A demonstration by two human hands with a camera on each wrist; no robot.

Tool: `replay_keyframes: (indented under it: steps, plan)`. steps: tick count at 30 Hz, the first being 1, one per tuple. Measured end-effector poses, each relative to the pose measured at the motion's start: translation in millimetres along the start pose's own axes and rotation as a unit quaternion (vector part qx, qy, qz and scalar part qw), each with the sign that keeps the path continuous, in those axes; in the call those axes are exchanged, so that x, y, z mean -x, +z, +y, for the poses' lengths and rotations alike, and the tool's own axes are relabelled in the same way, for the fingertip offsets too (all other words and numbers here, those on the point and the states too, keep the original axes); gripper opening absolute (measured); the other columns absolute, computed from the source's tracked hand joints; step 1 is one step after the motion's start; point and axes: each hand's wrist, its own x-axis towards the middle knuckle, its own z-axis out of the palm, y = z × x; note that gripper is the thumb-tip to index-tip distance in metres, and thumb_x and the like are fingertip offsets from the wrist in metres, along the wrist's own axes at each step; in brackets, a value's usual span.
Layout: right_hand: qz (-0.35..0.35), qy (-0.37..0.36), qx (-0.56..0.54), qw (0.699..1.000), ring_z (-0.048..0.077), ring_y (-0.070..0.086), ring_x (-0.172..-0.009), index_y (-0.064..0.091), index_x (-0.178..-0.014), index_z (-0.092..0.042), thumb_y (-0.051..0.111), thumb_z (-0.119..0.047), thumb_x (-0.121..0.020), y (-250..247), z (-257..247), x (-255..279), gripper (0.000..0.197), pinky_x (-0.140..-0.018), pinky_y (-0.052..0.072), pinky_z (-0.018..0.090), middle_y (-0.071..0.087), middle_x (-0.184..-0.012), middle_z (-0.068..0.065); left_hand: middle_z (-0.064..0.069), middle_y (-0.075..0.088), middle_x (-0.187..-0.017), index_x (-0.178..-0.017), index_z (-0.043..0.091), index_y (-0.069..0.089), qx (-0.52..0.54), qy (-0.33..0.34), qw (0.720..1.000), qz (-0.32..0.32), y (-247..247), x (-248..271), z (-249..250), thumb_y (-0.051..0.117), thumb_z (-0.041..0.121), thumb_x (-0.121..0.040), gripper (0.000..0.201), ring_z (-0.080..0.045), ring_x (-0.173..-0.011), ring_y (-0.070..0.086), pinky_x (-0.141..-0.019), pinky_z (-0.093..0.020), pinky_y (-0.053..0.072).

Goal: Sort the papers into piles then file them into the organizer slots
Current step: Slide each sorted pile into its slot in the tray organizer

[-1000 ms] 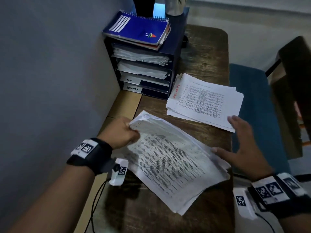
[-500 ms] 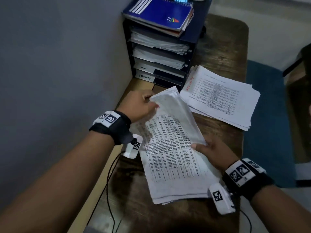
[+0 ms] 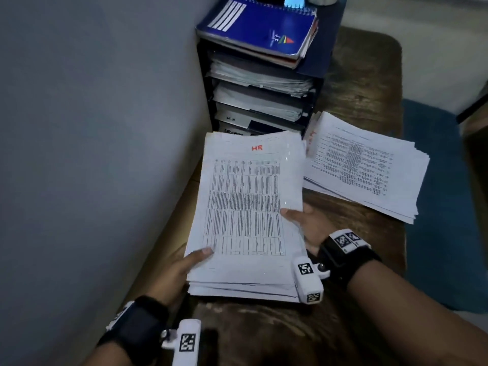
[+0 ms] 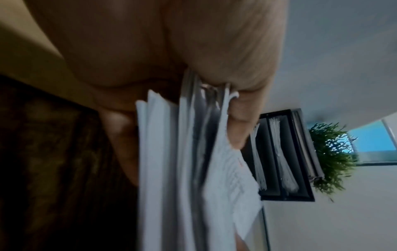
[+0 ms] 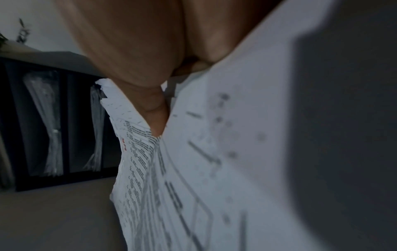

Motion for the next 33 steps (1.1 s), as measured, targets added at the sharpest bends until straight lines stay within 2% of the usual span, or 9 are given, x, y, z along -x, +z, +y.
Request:
replay_keyframes:
  steps: [3, 7, 12, 17, 22, 25, 28, 30, 33]
  plan:
    - [-0.013, 0.017, 0.004, 1.000, 0.039, 0.060, -0.118, 0.058, -0.128, 0.002, 0.059, -0.002, -0.092, 11, -2, -16, 0.036, -0.105, 0.042, 0.056, 0.064, -0.124, 0.023, -0.015, 0.074, -0.111, -0.117, 0.005, 0.066, -0.022, 0.036, 0.999, 0.027, -3, -7, 12, 0.061, -0.001, -0.087, 0.031, -0.034, -0.099, 0.071, -0.083, -0.042, 0.059]
    - [-0.024, 0.004, 0.007, 1.000, 0.036, 0.061, -0.116, 0.063, -0.123, -0.003, 0.064, -0.009, -0.090, 22, -15, -33, 0.034, -0.105, 0.042, 0.055, 0.067, -0.122, 0.019, -0.014, 0.073, -0.113, -0.118, 0.014, 0.068, -0.017, 0.073, 0.997, 0.033, -14, -22, 23, 0.071, 0.005, -0.076, 0.043, -0.043, -0.105, 0.067, -0.096, -0.065, 0.044]
    - [-0.042, -0.009, 0.034, 0.999, 0.032, 0.061, -0.118, 0.052, -0.135, -0.001, 0.055, -0.009, -0.096, 27, -35, -42, 0.040, -0.103, 0.046, 0.048, 0.064, -0.126, 0.017, -0.016, 0.071, -0.118, -0.121, 0.010, 0.065, 0.031, 0.089, 0.995, 0.009, -7, -31, 33, 0.068, 0.000, -0.078, 0.044, -0.035, -0.108, 0.068, -0.098, -0.050, 0.049]
    - [-0.038, -0.046, 0.032, 0.998, 0.034, 0.060, -0.120, 0.059, -0.129, -0.016, 0.061, -0.017, -0.090, 14, -37, -57, 0.039, -0.105, 0.040, 0.060, 0.064, -0.127, 0.015, -0.020, 0.069, -0.119, -0.129, 0.001, 0.059, 0.114, 0.023, 0.993, -0.010, 10, -53, 37, 0.058, -0.001, -0.086, 0.043, -0.037, -0.109, 0.067, -0.098, -0.049, 0.051]
    - [-0.005, -0.046, -0.031, 0.998, 0.035, 0.067, -0.106, 0.060, -0.126, -0.007, 0.062, -0.014, -0.089, 19, -48, -54, 0.038, -0.083, 0.056, 0.053, 0.064, -0.125, 0.022, -0.019, 0.062, -0.132, -0.128, 0.004, 0.065, 0.395, 0.020, 0.915, -0.073, 12, -60, 40, 0.072, 0.039, -0.077, 0.062, -0.036, -0.125, 0.057, -0.112, -0.055, 0.035]
    - [-0.013, -0.046, -0.086, 0.995, 0.031, 0.071, -0.095, 0.058, -0.126, -0.002, 0.049, -0.003, -0.097, 28, -51, -56, 0.030, -0.067, 0.060, 0.042, 0.067, -0.118, 0.021, -0.017, 0.052, -0.144, -0.142, 0.012, 0.051, 0.358, 0.045, 0.924, -0.123, 20, -61, 38, 0.071, 0.059, -0.075, 0.084, -0.038, -0.134, 0.048, -0.114, -0.062, 0.027]
    - [-0.005, -0.055, -0.075, 0.996, 0.035, 0.065, -0.112, 0.053, -0.133, -0.002, 0.049, -0.006, -0.098, 34, -50, -67, 0.035, -0.085, 0.056, 0.053, 0.063, -0.128, 0.020, -0.019, 0.058, -0.138, -0.142, 0.008, 0.048, 0.237, 0.028, 0.966, -0.101, 37, -65, 40, 0.080, 0.038, -0.078, 0.078, -0.037, -0.127, 0.056, -0.101, -0.057, 0.047]
    - [0.007, -0.056, -0.065, 0.996, 0.036, 0.062, -0.116, 0.052, -0.135, -0.003, 0.050, -0.009, -0.099, 33, -51, -75, 0.037, -0.095, 0.049, 0.058, 0.061, -0.131, 0.019, -0.017, 0.064, -0.130, -0.138, 0.007, 0.052, 0.173, 0.046, 0.982, -0.064, 48, -72, 41, 0.065, 0.017, -0.093, 0.048, -0.035, -0.120, 0.062, -0.091, -0.052, 0.055]
    - [0.013, -0.058, -0.073, 0.996, 0.038, 0.058, -0.121, 0.051, -0.135, -0.002, 0.055, -0.014, -0.095, 30, -54, -83, 0.042, -0.102, 0.042, 0.061, 0.060, -0.132, 0.020, -0.016, 0.071, -0.118, -0.129, 0.000, 0.057, 0.157, 0.048, 0.986, -0.013, 58, -86, 49, 0.054, 0.006, -0.098, 0.032, -0.034, -0.108, 0.068, -0.078, -0.047, 0.061]
